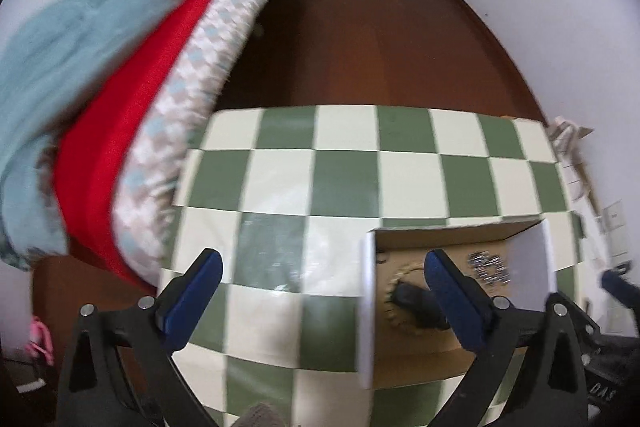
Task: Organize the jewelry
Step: 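Lower the chain and ring into the box and open both tools, then lift both tools up and away from the box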
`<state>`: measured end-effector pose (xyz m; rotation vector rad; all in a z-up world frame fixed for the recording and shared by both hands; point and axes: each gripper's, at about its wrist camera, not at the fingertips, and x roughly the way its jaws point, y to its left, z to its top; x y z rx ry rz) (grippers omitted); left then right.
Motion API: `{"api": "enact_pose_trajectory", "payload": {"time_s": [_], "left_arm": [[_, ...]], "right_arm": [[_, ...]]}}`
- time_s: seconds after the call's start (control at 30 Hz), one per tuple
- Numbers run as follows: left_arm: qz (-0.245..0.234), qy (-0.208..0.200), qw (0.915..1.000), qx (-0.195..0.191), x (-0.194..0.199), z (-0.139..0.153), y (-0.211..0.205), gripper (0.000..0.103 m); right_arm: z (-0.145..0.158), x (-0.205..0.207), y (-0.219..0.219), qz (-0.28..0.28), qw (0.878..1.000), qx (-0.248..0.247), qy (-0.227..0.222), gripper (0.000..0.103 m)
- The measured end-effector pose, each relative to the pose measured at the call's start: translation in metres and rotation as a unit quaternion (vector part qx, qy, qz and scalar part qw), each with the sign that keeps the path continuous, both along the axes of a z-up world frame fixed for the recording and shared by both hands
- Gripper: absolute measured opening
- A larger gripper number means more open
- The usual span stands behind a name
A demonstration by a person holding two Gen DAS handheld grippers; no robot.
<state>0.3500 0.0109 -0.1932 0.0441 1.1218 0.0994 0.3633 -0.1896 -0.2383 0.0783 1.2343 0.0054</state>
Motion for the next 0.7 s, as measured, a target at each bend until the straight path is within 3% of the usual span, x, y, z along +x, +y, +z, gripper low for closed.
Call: {"api": "enact_pose_trajectory", "payload": {"time_s": [0.1, 0.27, 0.7], "left_arm": [[0.002, -0.019, 0.9995, 0.026, -0.019, 0.0, 0.001, 0.103], [0.003, -0.046, 0.9979, 0.045, -0.047, 0.004, 0.0, 0.103], [0.011, -0.092, 0.995, 0.038, -0.114, 0.044, 0.0, 0.103]], "right_arm": [[-0.007, -0.017, 0.005, 0.009, 0.999, -0.04, 0.0, 0.102], [-0.007, -0.041, 0.01, 0.012, 0.998, -0.052, -0.014, 0.103], [0.06, -0.102, 0.026, 0.01, 0.992, -0.07, -0.101, 0.103]]}}
